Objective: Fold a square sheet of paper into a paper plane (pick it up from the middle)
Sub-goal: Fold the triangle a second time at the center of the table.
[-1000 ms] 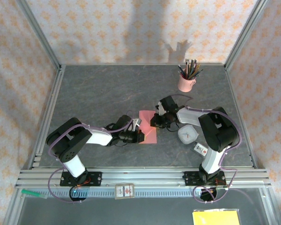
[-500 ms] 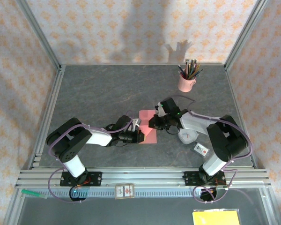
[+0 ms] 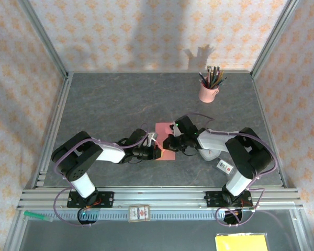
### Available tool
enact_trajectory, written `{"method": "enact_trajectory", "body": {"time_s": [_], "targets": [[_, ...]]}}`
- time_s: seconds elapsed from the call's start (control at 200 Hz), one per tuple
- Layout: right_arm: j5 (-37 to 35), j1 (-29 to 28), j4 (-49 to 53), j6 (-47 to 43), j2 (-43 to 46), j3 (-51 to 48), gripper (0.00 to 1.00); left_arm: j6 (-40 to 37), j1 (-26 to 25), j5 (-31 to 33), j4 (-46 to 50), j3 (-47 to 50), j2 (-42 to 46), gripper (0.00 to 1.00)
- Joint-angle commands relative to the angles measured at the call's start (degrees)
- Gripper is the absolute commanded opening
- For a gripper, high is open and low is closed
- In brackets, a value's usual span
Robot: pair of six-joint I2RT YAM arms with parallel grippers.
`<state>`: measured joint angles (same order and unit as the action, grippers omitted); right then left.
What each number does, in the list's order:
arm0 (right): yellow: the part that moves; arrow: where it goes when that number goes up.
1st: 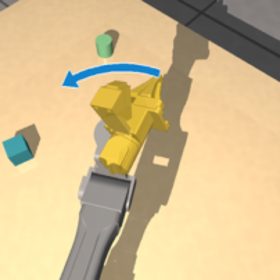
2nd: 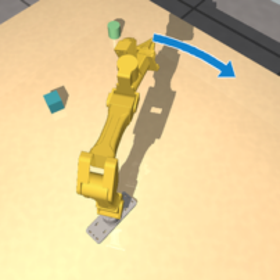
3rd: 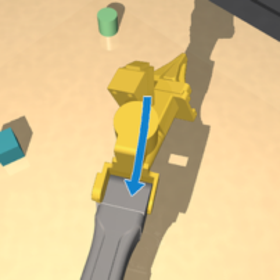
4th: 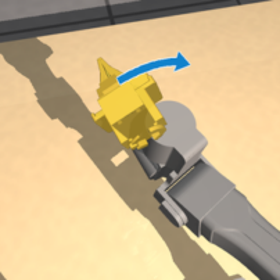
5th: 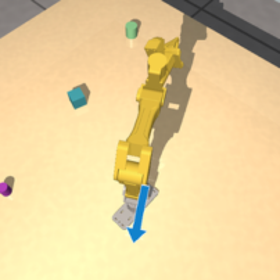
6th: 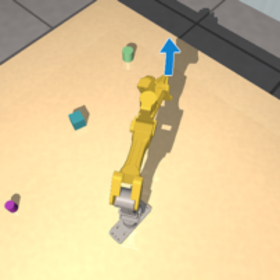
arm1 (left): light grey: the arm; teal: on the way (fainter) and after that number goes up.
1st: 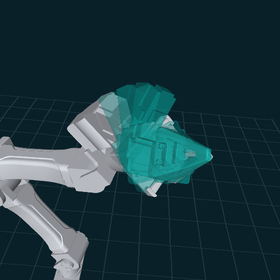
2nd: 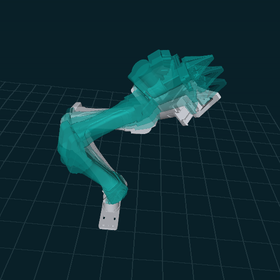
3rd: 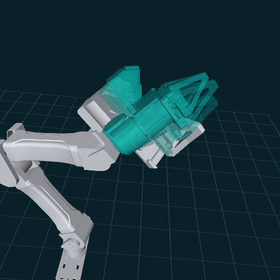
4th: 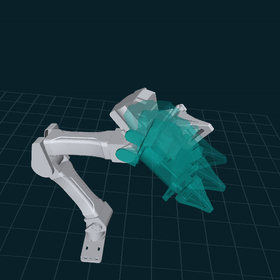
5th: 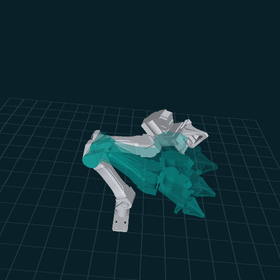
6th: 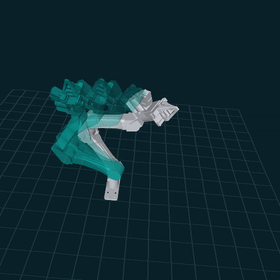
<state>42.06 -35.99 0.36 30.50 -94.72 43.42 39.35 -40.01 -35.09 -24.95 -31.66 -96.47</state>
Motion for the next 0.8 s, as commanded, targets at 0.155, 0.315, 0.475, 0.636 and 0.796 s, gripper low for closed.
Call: {"method": "enact_trajectory", "body": {"time_s": [0.155, 0.315, 0.475, 0.636, 0.796], "targets": [[0.58, -1.17, -3.23, 2.23, -1.59, -1.88, 0.08, -0.86, 0.43, 2.92, 8.56, 2.74, -1.09, 0.00], [-1.36, -1.19, -1.34, 0.81, -2.61, -1.23, 0.08, -0.86, 0.46, 3.09, 8.77, 2.99, -1.22, 0.00], [-2.15, -0.95, 0.31, -1.26, -5.31, 0.64, 0.07, -1.20, 0.46, 3.27, 9.43, 3.36, -1.03, 0.00], [-3.40, 0.03, 2.09, -2.85, -5.83, 1.89, 0.07, -2.23, 0.46, 3.88, 10.74, 3.41, -1.09, 0.00], [-4.17, 1.84, 4.18, -4.91, -6.47, 3.31, 0.07, -3.36, 0.60, 4.57, 11.96, 3.45, -1.54, 0.00]]}}
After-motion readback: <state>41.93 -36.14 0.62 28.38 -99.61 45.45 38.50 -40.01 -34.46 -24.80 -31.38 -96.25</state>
